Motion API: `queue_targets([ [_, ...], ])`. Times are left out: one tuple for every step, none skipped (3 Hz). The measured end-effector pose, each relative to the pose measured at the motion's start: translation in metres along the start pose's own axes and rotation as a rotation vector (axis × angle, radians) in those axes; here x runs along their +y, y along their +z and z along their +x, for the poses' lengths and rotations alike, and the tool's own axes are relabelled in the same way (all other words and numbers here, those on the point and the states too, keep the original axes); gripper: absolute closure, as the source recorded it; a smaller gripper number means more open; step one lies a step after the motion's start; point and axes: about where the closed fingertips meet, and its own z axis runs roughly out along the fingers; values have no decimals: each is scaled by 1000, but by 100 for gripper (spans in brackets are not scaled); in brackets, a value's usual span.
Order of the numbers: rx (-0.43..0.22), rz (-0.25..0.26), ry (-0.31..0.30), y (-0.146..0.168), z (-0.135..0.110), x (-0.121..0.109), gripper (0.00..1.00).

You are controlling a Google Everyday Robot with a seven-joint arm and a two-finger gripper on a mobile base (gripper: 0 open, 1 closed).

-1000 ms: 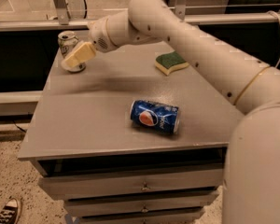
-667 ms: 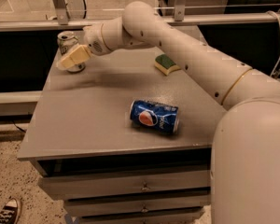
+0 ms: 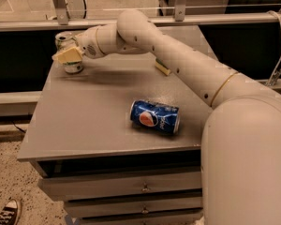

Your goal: Move 7up can near sponge

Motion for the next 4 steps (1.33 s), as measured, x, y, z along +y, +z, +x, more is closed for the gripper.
queue_targets([
  [-19,11,1,-6,0,-2,62],
  [-42,61,-10,-37,-1,-13,87],
  [-54,145,-20,-85,7,-35,100],
  [-62,255,-6,-150,29,-72,100],
])
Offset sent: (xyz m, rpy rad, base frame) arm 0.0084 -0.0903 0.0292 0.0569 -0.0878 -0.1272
